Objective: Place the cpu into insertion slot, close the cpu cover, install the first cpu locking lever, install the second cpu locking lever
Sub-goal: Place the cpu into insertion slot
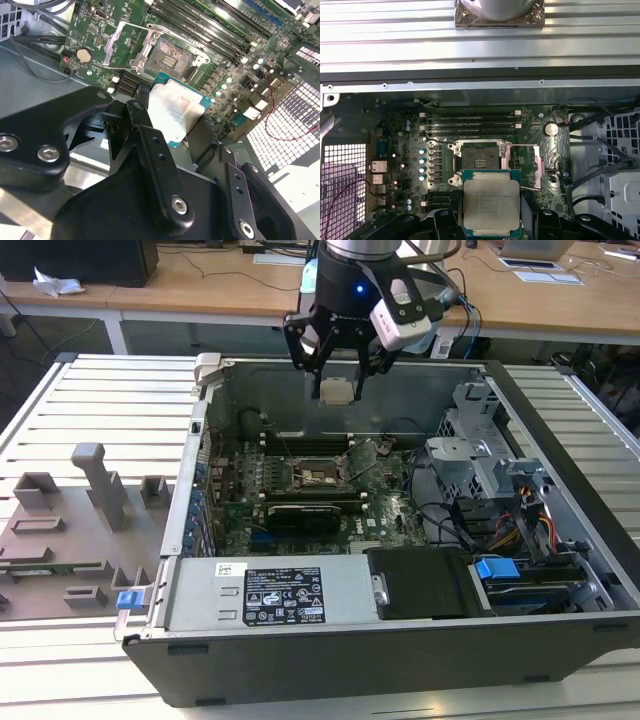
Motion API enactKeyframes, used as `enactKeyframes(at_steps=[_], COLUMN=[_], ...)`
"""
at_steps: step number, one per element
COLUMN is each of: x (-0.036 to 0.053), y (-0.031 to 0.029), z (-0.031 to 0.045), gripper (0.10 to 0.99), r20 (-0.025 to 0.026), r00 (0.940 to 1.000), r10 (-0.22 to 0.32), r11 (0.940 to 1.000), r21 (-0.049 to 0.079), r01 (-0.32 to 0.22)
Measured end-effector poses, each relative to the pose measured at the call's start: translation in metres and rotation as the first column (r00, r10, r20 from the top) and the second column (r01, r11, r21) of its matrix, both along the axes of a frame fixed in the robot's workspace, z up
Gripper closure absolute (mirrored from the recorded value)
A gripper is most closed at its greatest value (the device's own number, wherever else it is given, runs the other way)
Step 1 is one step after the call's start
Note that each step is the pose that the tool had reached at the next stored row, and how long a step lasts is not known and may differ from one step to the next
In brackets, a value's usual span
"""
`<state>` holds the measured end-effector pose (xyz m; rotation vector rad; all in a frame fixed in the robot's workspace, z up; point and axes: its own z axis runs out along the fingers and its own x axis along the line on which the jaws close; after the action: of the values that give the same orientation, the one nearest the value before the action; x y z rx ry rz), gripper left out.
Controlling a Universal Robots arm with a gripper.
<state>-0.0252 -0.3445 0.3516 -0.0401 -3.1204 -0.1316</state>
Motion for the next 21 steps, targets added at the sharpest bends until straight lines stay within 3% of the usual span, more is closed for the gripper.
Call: enactKeyframes(at_steps=[21], x=[0.0], y=[0.0], z=[-0.0122], gripper=[0.541], r20=[0.0], r00=[1.0], r10=[0.0], r11=[1.0], r21=[-0.003], r01=[0.0])
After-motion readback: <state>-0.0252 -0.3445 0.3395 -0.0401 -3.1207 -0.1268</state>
